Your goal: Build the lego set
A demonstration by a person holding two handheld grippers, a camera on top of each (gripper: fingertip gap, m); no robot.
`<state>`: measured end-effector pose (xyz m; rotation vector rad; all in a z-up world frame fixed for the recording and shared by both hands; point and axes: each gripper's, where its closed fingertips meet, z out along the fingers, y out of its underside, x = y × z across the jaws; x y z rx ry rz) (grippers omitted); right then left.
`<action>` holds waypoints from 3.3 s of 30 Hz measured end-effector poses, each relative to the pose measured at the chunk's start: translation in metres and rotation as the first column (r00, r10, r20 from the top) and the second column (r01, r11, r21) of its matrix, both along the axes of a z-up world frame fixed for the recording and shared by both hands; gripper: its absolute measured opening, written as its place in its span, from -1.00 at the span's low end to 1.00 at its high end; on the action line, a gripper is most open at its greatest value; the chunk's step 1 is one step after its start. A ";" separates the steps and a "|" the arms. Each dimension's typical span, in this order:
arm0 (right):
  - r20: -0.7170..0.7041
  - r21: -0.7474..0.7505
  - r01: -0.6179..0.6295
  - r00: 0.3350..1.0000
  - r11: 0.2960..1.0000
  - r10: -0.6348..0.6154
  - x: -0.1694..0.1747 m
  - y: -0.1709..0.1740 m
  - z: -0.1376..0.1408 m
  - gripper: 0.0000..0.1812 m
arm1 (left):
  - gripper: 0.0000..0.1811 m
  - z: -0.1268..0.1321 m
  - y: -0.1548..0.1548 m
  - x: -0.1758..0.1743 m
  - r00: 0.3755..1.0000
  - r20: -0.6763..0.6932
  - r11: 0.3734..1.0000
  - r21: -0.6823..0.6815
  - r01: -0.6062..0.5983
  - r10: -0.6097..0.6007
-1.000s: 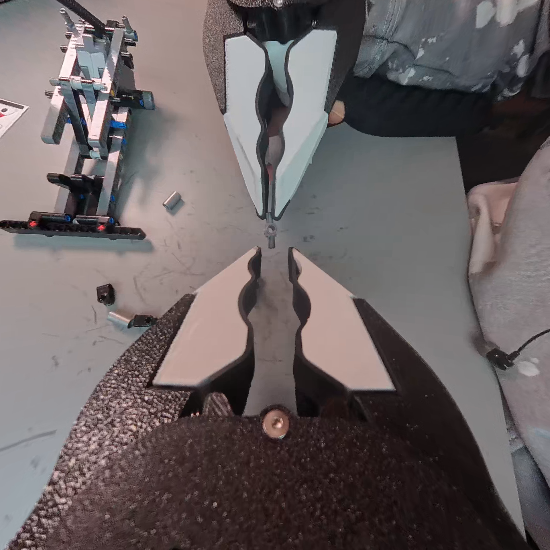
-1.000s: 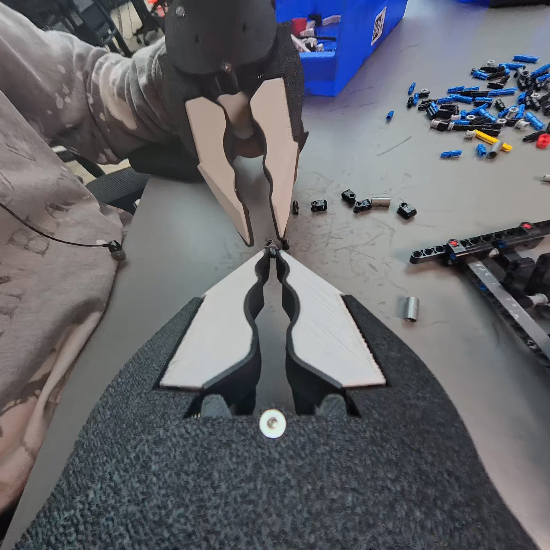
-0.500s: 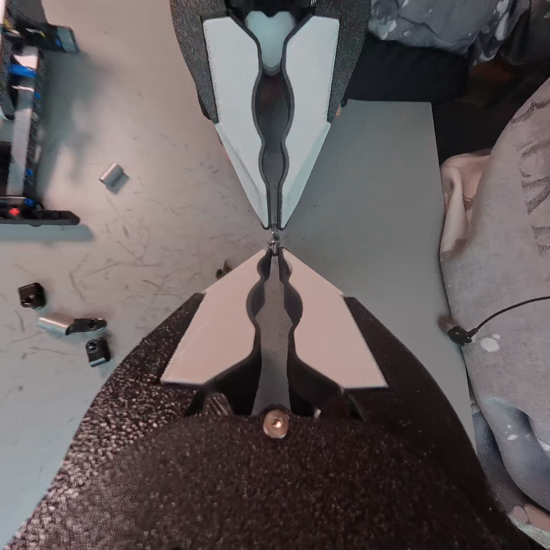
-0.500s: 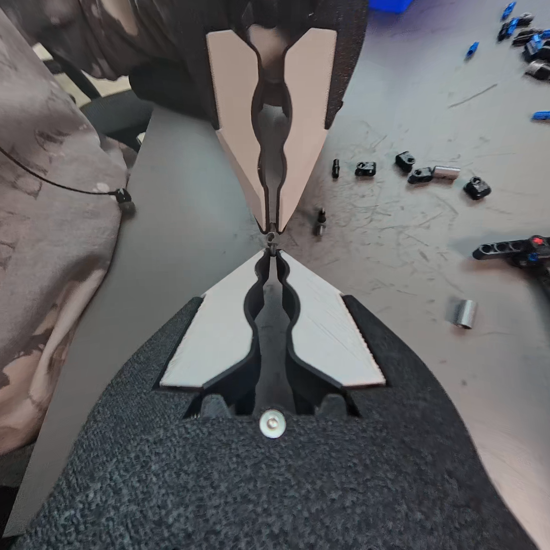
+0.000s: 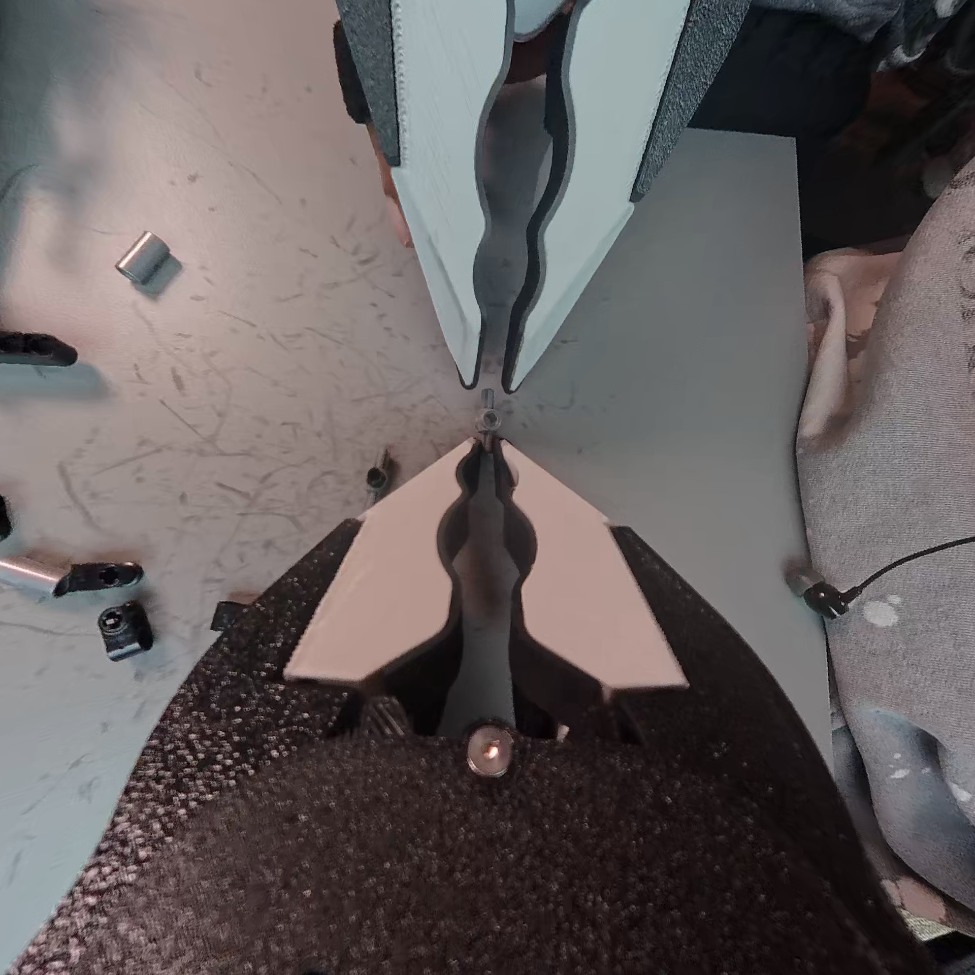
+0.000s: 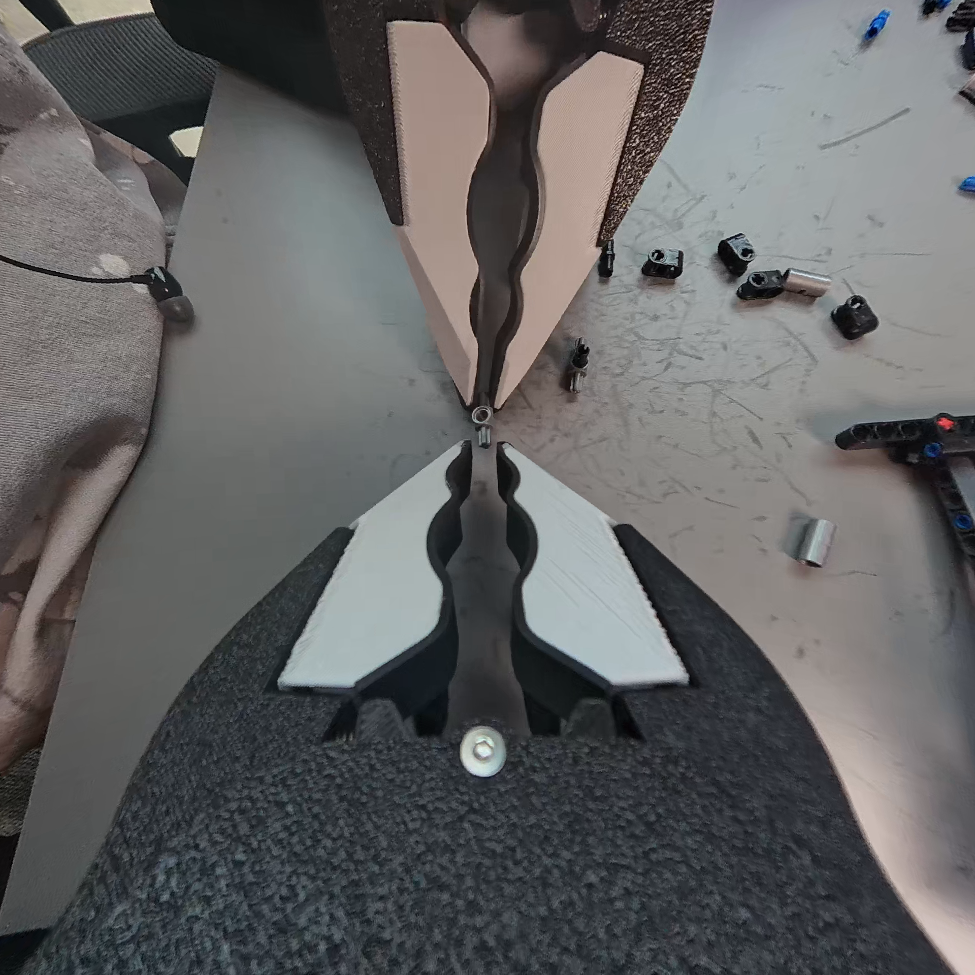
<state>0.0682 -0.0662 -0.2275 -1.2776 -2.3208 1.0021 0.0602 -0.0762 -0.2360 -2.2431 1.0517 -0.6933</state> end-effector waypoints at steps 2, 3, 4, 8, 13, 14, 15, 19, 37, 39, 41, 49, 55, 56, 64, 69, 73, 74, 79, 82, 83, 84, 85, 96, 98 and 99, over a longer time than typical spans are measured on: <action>-0.003 0.008 -0.002 1.000 1.000 0.002 -0.001 -0.001 0.000 -0.90 | -0.93 0.000 0.001 -0.001 1.000 -0.006 1.000 0.004 -0.005 0.005; -0.001 0.014 -0.001 1.000 1.000 0.001 -0.001 -0.001 -0.001 -0.90 | -0.92 0.000 0.001 -0.002 1.000 -0.006 1.000 0.005 -0.008 0.008; 0.000 0.020 -0.001 1.000 1.000 0.001 -0.001 -0.001 -0.001 -0.90 | -0.91 0.001 0.002 -0.002 1.000 -0.005 1.000 0.006 -0.010 0.010; 0.004 0.041 0.002 1.000 0.999 -0.003 -0.003 0.000 -0.002 -0.90 | -0.91 0.001 0.002 -0.004 1.000 -0.011 1.000 0.010 -0.011 0.011; -0.004 0.052 0.013 1.000 0.999 -0.013 -0.004 0.002 -0.002 -0.90 | -0.90 0.002 0.002 -0.004 1.000 -0.012 1.000 0.008 -0.017 0.017; -0.007 0.050 0.018 1.000 0.999 -0.017 -0.005 0.003 -0.002 -0.90 | -0.91 0.001 0.002 -0.004 1.000 -0.013 1.000 0.005 -0.017 0.017; -0.009 0.046 0.025 1.000 0.999 -0.025 -0.006 0.004 -0.001 -0.90 | -0.90 0.001 0.001 -0.003 1.000 -0.012 1.000 0.001 -0.017 0.017; 0.026 0.065 0.015 1.000 0.998 -0.017 -0.006 0.006 -0.005 -0.88 | -0.94 0.000 0.003 -0.003 0.999 -0.035 1.000 0.020 -0.018 0.019; -0.374 0.377 -0.043 0.907 0.925 0.195 -0.014 0.003 0.029 -0.95 | -0.91 0.033 0.006 -0.002 0.970 0.234 0.998 -0.030 -0.056 0.061; -0.383 0.400 -0.037 0.901 0.916 0.203 -0.015 0.005 0.030 -0.95 | -0.91 0.036 0.006 -0.002 0.966 0.252 0.998 -0.032 -0.058 0.064; -0.386 0.441 -0.029 0.896 0.897 0.219 -0.016 0.006 0.030 -0.95 | -0.90 0.037 0.007 -0.003 0.963 0.261 0.997 -0.038 -0.064 0.072; -0.294 0.316 -0.026 0.948 0.948 0.124 -0.011 0.006 0.019 -0.89 | -0.95 0.020 0.013 -0.006 1.000 0.019 0.984 0.177 -0.021 0.018; -0.188 0.131 -0.011 0.982 0.991 0.036 -0.004 0.008 0.014 -0.88 | -0.94 0.012 0.013 0.002 0.988 -0.148 0.939 0.332 0.090 -0.043; -0.175 0.127 -0.016 0.984 0.992 0.038 -0.003 0.007 0.012 -0.90 | -0.94 0.011 0.014 0.002 0.986 -0.160 0.937 0.336 0.095 -0.042; -0.105 0.172 -0.014 0.994 0.985 0.033 -0.001 0.008 0.001 -0.95 | -0.93 0.005 0.016 0.004 0.977 -0.207 0.925 0.362 0.116 -0.042; -0.100 0.283 -0.019 0.994 0.959 0.049 -0.001 0.013 -0.004 -0.95 | -0.87 0.005 0.013 0.004 0.990 -0.136 0.953 0.293 0.076 -0.038; -0.090 0.331 -0.033 0.994 0.943 0.067 -0.001 0.011 -0.007 -0.95 | -0.93 0.005 0.012 0.004 0.994 -0.105 0.964 0.258 0.058 -0.031; -0.089 0.334 -0.035 0.994 0.942 0.069 -0.001 0.011 -0.007 -0.95 | -0.93 0.004 0.013 0.004 0.993 -0.111 0.966 0.254 0.055 -0.027; -0.089 0.325 -0.032 0.994 0.945 0.065 -0.002 0.011 -0.007 -0.94 | -0.93 0.001 0.013 0.004 0.990 -0.136 0.964 0.260 0.062 -0.027; -0.088 0.308 -0.029 0.994 0.951 0.059 -0.002 0.011 -0.007 -0.93 | -0.94 0.001 0.014 0.003 0.990 -0.138 0.962 0.265 0.061 -0.025; -0.085 0.300 -0.030 0.995 0.954 0.058 -0.001 0.011 -0.007 -0.93 | -0.94 0.002 0.014 0.003 0.990 -0.136 0.962 0.266 0.060 -0.024; -0.082 0.293 -0.030 0.995 0.956 0.056 -0.001 0.011 -0.007 -0.93 | -0.94 0.003 0.014 0.003 0.991 -0.133 0.962 0.268 0.059 -0.024; -0.082 0.287 -0.030 0.995 0.957 0.056 0.000 0.011 -0.007 -0.92 | -0.93 0.003 0.014 0.003 0.991 -0.130 0.961 0.269 0.058 -0.024; -0.234 0.107 0.090 0.970 0.990 -0.063 -0.012 0.026 0.028 -0.90 | -0.86 0.062 0.053 -0.094 0.949 0.015 0.877 0.377 -0.298 0.316; -0.267 0.071 0.123 0.959 0.990 -0.100 -0.016 0.031 0.035 -0.90 | -0.84 0.057 0.052 -0.119 0.930 0.005 0.876 0.334 -0.348 0.367; -0.270 0.061 0.130 0.957 0.990 -0.109 -0.017 0.032 0.036 -0.89 | -0.83 0.050 0.047 -0.123 0.933 -0.004 0.893 0.290 -0.343 0.360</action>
